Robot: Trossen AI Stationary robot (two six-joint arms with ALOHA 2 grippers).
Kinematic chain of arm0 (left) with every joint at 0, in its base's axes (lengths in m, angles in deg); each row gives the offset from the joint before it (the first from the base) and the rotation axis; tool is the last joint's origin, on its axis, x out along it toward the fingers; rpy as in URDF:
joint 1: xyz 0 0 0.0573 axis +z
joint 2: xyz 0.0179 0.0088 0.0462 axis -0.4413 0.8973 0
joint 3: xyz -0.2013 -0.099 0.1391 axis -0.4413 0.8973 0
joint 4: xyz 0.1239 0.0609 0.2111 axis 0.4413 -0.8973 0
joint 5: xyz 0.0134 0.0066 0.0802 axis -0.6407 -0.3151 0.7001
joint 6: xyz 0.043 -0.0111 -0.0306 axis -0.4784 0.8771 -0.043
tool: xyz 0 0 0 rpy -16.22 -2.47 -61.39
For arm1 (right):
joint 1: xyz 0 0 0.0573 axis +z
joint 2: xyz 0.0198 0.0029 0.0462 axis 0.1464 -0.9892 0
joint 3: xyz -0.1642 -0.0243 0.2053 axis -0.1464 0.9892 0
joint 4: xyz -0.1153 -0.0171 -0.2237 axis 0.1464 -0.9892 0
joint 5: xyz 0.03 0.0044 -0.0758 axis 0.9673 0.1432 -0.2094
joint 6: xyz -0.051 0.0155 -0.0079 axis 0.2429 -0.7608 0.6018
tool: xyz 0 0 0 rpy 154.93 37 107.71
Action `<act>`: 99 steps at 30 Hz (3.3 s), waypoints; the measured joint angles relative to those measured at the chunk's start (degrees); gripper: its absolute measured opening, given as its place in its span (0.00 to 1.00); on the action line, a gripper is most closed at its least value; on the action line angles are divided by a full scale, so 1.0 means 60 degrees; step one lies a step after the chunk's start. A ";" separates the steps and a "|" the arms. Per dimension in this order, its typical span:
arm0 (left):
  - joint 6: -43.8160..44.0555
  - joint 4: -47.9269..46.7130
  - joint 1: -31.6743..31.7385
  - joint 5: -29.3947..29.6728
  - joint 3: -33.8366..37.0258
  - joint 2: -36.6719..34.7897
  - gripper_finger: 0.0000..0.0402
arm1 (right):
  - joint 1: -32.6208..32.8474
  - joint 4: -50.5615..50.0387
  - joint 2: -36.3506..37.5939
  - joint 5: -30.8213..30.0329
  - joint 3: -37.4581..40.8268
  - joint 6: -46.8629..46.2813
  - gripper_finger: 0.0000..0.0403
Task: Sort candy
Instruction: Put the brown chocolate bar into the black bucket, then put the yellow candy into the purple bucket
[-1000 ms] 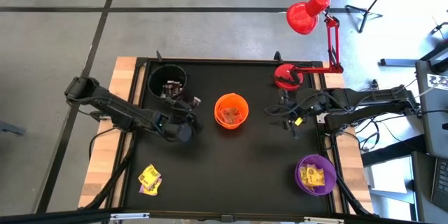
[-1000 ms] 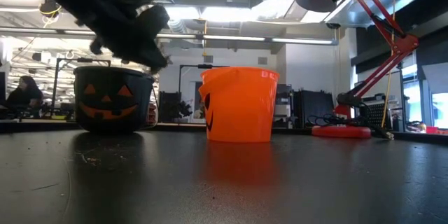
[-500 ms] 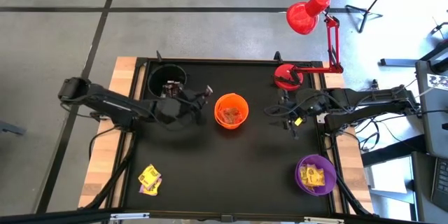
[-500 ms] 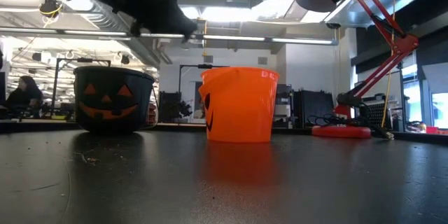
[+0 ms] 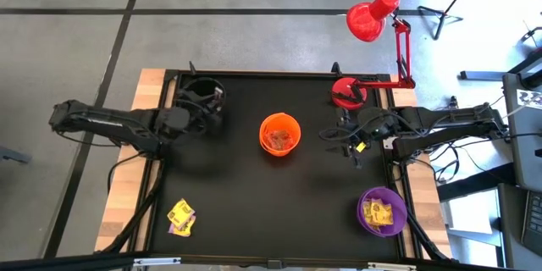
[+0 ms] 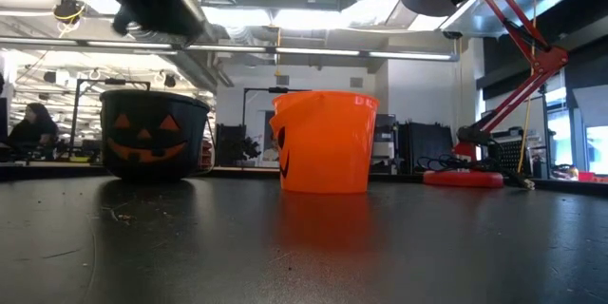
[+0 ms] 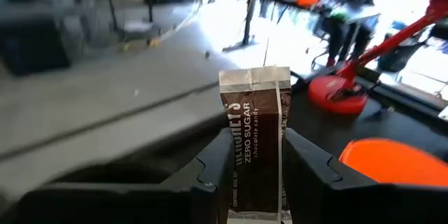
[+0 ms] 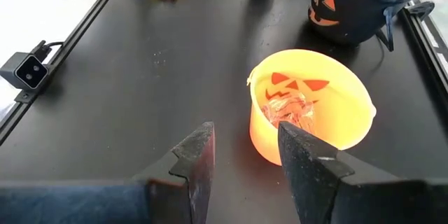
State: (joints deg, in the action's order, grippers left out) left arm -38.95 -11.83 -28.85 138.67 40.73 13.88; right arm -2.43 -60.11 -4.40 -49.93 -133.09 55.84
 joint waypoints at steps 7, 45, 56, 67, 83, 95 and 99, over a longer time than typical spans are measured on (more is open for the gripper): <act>0.2608 -0.2655 -0.0002 0.0932 0.0000 -0.0312 0.31 | -0.0001 0.0057 0.0000 0.0000 0.0000 0.0024 0.38; 0.9737 -0.2850 -0.6051 -0.7994 -0.1778 0.4758 0.47 | -0.0002 0.0129 0.0004 0.0134 0.0000 0.0029 0.38; 1.5173 -0.3514 -0.8448 -0.9604 -0.1781 0.6061 0.42 | -0.0002 0.0136 0.0004 0.0149 0.0000 -0.0015 0.38; 1.5773 -0.3466 -0.9306 -0.8667 -0.1841 0.7716 0.39 | -0.0001 0.0234 -0.0004 0.0153 0.0000 -0.0080 0.38; 1.2230 -0.3620 -0.7043 -0.6433 -0.2544 0.8201 0.25 | 0.0001 0.0728 -0.0149 0.0158 0.0004 -0.0080 0.38; 0.9425 -0.3615 -0.5253 -0.4983 -0.2703 0.8179 0.11 | -0.0002 0.0555 -0.0171 0.0259 0.0004 -0.0080 0.38; 0.8845 -0.3603 -0.4912 -0.5211 -0.2703 0.8165 0.09 | 0.0000 0.0541 -0.0171 0.0261 0.0004 -0.0078 0.38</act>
State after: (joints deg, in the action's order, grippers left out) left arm 14.12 -33.45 -58.33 107.41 24.51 62.87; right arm -2.43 -56.87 -5.43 -48.36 -133.07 55.37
